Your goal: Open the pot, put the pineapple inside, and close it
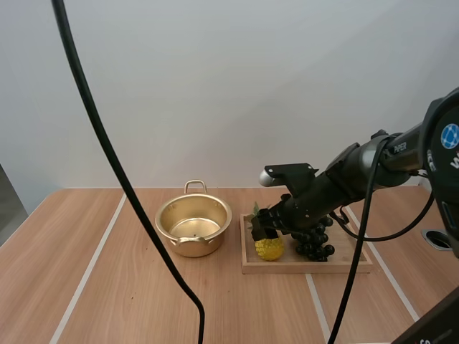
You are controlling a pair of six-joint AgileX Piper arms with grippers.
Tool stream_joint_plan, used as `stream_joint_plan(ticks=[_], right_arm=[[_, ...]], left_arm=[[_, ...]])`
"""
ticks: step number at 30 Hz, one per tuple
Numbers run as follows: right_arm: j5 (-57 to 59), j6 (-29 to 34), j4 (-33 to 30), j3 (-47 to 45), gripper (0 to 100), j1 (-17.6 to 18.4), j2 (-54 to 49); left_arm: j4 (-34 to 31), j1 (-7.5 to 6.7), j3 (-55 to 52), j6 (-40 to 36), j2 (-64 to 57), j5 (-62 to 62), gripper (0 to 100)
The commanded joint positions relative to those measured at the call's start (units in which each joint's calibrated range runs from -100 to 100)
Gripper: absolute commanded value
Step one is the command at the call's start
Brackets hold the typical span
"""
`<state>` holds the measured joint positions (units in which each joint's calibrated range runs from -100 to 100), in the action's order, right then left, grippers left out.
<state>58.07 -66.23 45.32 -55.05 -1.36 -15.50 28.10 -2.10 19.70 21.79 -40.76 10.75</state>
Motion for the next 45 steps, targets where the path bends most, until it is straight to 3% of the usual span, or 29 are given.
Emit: stream_joint_plan(ticks=[1, 6, 17, 18, 21, 28, 34, 42, 45], right_arm=[[-4.95, 1.07, -0.82, 0.46, 100, 1.72, 0.53], [-13.02, 5.59, -7.62, 0.46, 100, 3.19, 2.95], [-15.23, 3.14, -7.59, 0.46, 100, 3.25, 8.12], [-15.43, 3.23, -7.48, 0.56, 93, 3.25, 8.0], [-15.43, 3.82, -6.24, 1.49, 0, 3.25, 8.0], [-15.13, 5.51, -6.6, 3.63, 0, 3.25, 6.6], [-15.57, 4.87, -3.64, 5.5, 0, 3.25, -1.23], [-12.77, -8.57, 19.88, 7.99, 0, 4.52, -12.23], [-9.27, -13.83, 23.9, 7.99, 0, 7.13, -12.81]], left_arm=[[-0.05, 0.08, 0.4, 0.25, 0.21, -0.46, 0], [-0.81, 0.08, 0.4, 0.25, 0.21, -0.46, 0], [-0.97, 0.08, 0.4, 0.25, 0.21, -0.63, 0], [-1.09, 0.08, 0.4, 0.25, 0.21, -0.63, 0], [-1.22, 0.08, 0.4, 0.25, 0.21, -0.63, 0], [-2.67, 0.08, 0.4, 0.25, 0.21, -0.88, 0], [-2.67, 0.08, 0.4, 0.25, 0.21, -1.18, 0], [-2.67, 0.08, 0.4, 0.25, 0.21, -1.18, 0], [-2.67, 0.08, 0.4, 0.25, 0.21, -0.99, 0]])
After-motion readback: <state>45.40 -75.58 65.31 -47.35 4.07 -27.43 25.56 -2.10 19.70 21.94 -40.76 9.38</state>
